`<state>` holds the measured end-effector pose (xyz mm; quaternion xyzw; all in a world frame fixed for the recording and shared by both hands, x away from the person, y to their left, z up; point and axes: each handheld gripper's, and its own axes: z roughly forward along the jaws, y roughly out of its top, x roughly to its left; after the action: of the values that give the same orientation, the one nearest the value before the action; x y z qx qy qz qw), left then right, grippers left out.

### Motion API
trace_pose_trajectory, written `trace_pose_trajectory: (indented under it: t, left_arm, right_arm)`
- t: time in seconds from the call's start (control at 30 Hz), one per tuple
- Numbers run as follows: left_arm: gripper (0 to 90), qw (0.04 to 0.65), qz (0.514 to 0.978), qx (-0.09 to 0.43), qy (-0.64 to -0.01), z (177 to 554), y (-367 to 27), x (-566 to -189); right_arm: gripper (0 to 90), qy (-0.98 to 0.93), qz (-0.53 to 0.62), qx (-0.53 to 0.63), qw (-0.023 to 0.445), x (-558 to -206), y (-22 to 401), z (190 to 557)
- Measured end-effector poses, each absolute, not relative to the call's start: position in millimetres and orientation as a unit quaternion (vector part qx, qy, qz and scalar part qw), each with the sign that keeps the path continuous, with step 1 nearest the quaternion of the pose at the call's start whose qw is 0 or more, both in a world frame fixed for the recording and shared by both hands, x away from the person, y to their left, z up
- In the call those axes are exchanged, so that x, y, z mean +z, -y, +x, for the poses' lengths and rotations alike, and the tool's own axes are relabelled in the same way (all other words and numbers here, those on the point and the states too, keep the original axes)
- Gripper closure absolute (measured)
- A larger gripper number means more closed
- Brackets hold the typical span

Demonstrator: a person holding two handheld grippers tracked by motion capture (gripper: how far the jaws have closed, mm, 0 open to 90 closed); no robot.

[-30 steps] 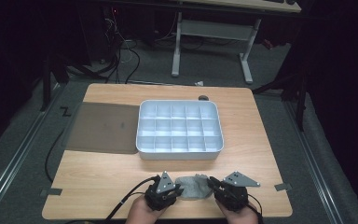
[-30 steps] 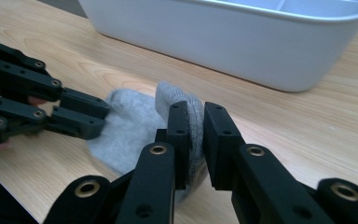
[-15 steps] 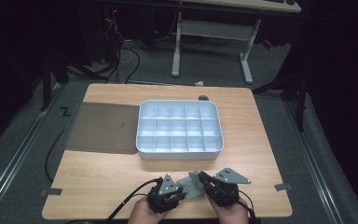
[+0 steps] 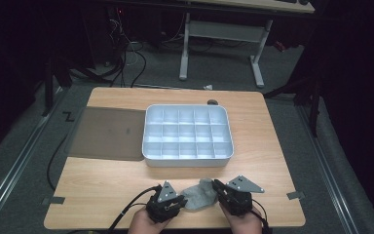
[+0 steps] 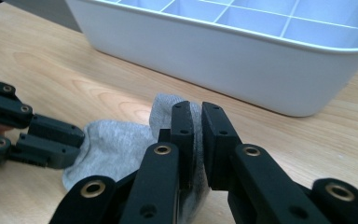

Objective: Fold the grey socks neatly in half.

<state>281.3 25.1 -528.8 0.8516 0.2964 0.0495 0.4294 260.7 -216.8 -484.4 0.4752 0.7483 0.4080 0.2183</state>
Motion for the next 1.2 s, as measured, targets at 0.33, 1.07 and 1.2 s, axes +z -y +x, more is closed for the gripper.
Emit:
trace_pose_trajectory:
  t: [0.33,1.07,1.2]
  left_arm:
    - [78.6,0.434,0.851,0.052,-0.292,284,-12,-532]
    - [75.9,0.425,0.858,0.058,-0.283,280,-20,-530]
    - [76.4,0.428,0.855,0.057,-0.289,282,-22,-529]
  right_arm:
    - [85.9,-0.745,0.472,0.434,0.180,-493,206,256]
    - [85.7,-0.748,0.470,0.457,0.098,-520,193,249]
    - [84.8,-0.756,0.471,0.446,0.090,-525,192,250]
